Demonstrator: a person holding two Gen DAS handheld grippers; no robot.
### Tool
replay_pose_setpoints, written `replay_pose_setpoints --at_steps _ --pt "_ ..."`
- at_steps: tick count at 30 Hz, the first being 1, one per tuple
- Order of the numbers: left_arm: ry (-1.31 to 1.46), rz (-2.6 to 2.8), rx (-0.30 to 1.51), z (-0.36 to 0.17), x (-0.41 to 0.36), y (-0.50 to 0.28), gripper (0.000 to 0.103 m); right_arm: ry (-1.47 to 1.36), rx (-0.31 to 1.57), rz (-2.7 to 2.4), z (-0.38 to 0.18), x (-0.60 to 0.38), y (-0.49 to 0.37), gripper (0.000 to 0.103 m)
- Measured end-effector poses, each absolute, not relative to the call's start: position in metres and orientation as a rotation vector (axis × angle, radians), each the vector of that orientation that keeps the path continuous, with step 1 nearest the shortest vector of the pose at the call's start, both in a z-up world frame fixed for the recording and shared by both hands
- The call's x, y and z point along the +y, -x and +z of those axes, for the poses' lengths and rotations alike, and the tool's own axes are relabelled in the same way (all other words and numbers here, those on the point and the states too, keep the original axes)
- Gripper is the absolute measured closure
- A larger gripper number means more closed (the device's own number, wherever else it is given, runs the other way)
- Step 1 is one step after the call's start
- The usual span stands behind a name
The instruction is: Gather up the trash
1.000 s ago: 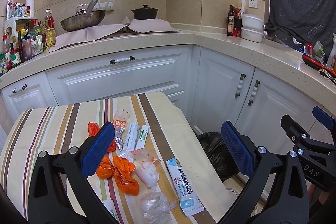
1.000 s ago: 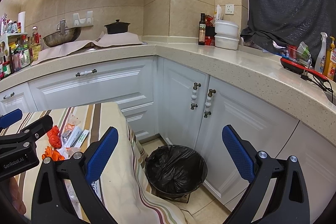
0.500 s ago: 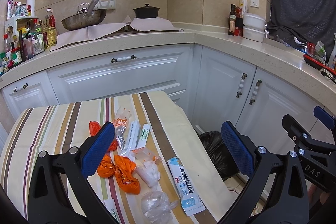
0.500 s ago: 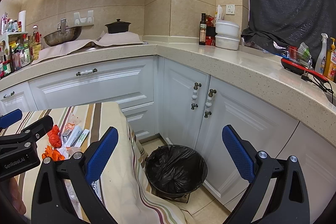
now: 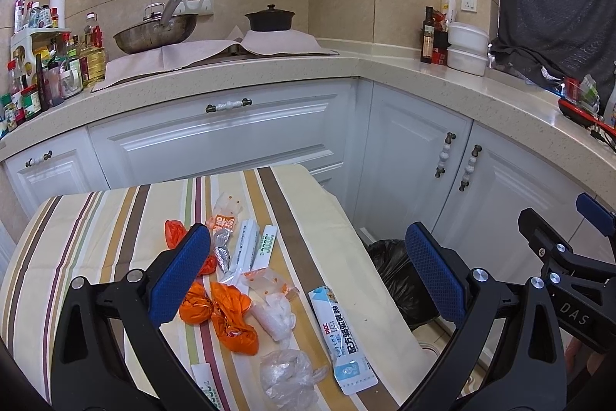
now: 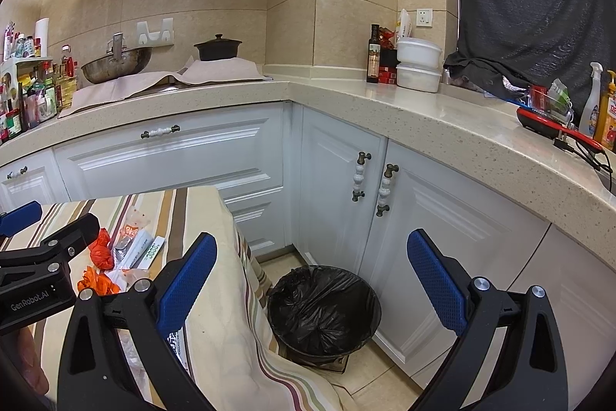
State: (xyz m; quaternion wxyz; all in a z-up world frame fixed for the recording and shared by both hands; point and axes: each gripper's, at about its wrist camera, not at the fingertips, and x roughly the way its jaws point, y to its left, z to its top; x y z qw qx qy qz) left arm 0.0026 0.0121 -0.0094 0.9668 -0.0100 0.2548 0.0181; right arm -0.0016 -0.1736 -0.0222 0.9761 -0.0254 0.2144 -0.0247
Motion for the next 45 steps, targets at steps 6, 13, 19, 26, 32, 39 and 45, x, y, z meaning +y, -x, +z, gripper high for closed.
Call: replay_pose_setpoints --at_steps 6,13,19,26,32,39,45 --pt "0.021 0.036 0.516 -0.010 0.013 -0.002 0.004 0.053 0.433 -0.050 -0.022 -0.173 0.001 0.007" --pt "0.021 0.036 0.516 -0.009 0.013 -0.002 0.004 0.054 0.434 -0.048 -0.022 -0.173 0.001 0.007" --pt "0.021 0.041 0.520 -0.010 0.013 -0.002 0.004 0.053 0.434 -0.047 -0.022 -0.173 0.001 0.007" --pt "0.016 0.063 0.532 -0.017 0.021 0.004 0.004 0.055 0.444 -0.028 -0.032 -0.166 0.001 0.007" --pt "0.043 0.105 0.588 -0.038 0.046 0.011 0.004 0.070 0.478 0.047 -0.060 -0.148 0.001 0.007" --pt "0.065 0.194 0.662 -0.071 0.077 0.031 0.004 0.110 0.563 0.177 -0.110 -0.117 0.010 0.007" --pt "0.065 0.240 0.676 -0.089 0.093 0.056 0.006 0.111 0.595 0.259 -0.133 -0.098 0.019 0.007"
